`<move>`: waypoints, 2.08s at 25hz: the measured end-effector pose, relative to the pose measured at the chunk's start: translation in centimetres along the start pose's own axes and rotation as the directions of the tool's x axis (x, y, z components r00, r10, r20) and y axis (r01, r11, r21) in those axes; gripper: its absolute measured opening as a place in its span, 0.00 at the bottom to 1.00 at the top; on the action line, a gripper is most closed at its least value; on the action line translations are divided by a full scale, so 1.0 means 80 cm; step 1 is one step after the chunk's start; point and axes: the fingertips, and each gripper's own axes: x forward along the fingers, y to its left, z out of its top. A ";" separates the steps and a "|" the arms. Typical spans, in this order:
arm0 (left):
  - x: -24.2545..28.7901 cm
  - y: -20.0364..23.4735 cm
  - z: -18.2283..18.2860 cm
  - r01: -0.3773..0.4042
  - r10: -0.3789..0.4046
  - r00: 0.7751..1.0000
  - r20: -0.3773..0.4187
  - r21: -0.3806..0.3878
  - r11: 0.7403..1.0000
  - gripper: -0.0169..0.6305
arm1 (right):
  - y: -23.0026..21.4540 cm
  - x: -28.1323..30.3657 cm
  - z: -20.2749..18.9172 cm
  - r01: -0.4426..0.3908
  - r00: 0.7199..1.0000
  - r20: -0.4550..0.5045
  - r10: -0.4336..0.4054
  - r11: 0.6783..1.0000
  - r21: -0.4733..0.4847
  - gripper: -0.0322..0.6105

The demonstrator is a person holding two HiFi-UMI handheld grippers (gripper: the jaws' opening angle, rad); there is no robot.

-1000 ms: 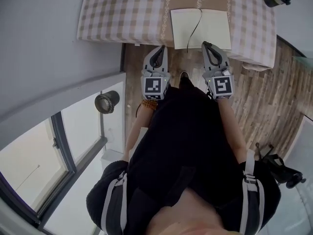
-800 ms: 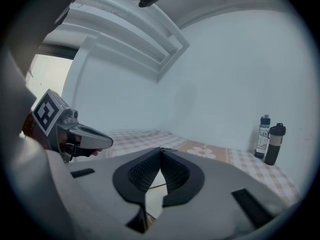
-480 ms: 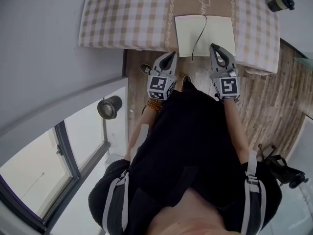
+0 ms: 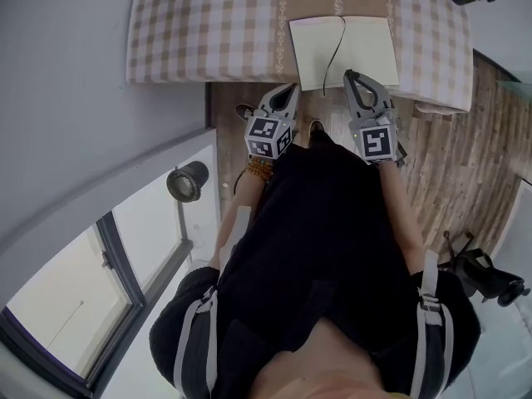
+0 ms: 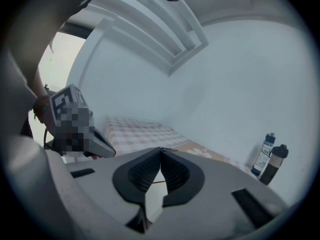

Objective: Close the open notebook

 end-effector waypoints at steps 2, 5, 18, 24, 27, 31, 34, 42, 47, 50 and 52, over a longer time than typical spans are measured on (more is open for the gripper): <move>0.000 -0.003 -0.008 0.007 -0.007 1.000 -0.011 -0.006 1.000 0.05 | 0.017 0.003 -0.009 -0.025 0.999 -0.035 0.021 0.995 -0.100 0.06; -0.009 -0.002 -0.010 -0.009 0.009 1.000 -0.005 0.003 1.000 0.05 | 0.056 0.013 -0.022 -0.114 0.991 -0.091 0.097 0.971 -0.212 0.13; -0.034 0.019 -0.004 -0.079 0.080 0.995 0.052 -0.018 0.997 0.05 | 0.162 0.062 -0.077 -0.357 0.926 -0.255 0.280 0.869 -0.343 0.34; -0.040 0.021 -0.007 -0.090 0.091 0.994 0.057 -0.023 0.996 0.05 | 0.173 0.072 -0.095 -0.372 0.918 -0.309 0.251 0.815 -0.444 0.34; -0.045 0.027 -0.004 -0.100 0.101 0.993 0.064 -0.021 0.995 0.05 | 0.176 0.078 -0.102 -0.377 0.914 -0.334 0.231 0.788 -0.487 0.33; -0.051 0.027 -0.005 -0.105 0.108 0.992 0.072 -0.035 0.994 0.05 | 0.175 0.077 -0.120 -0.387 0.904 -0.384 0.186 0.736 -0.555 0.28; -0.053 0.029 -0.004 -0.107 0.110 0.991 0.074 -0.035 0.994 0.05 | 0.172 0.081 -0.126 -0.381 0.900 -0.403 0.166 0.747 -0.545 0.24; -0.052 0.024 -0.002 -0.108 0.110 0.990 0.083 -0.025 0.994 0.05 | 0.172 0.085 -0.131 -0.393 0.893 -0.416 0.172 0.750 -0.532 0.22; -0.052 0.016 -0.003 -0.100 0.102 0.991 0.086 -0.022 0.995 0.05 | 0.175 0.085 -0.134 -0.386 0.894 -0.416 0.166 0.755 -0.530 0.21; -0.051 0.015 -0.001 -0.099 0.101 0.991 0.088 -0.020 0.995 0.05 | 0.177 0.085 -0.129 -0.383 0.897 -0.404 0.182 0.774 -0.503 0.15; -0.051 0.014 -0.002 -0.100 0.102 0.991 0.087 -0.019 0.995 0.05 | 0.179 0.083 -0.128 -0.383 0.897 -0.399 0.189 0.782 -0.492 0.12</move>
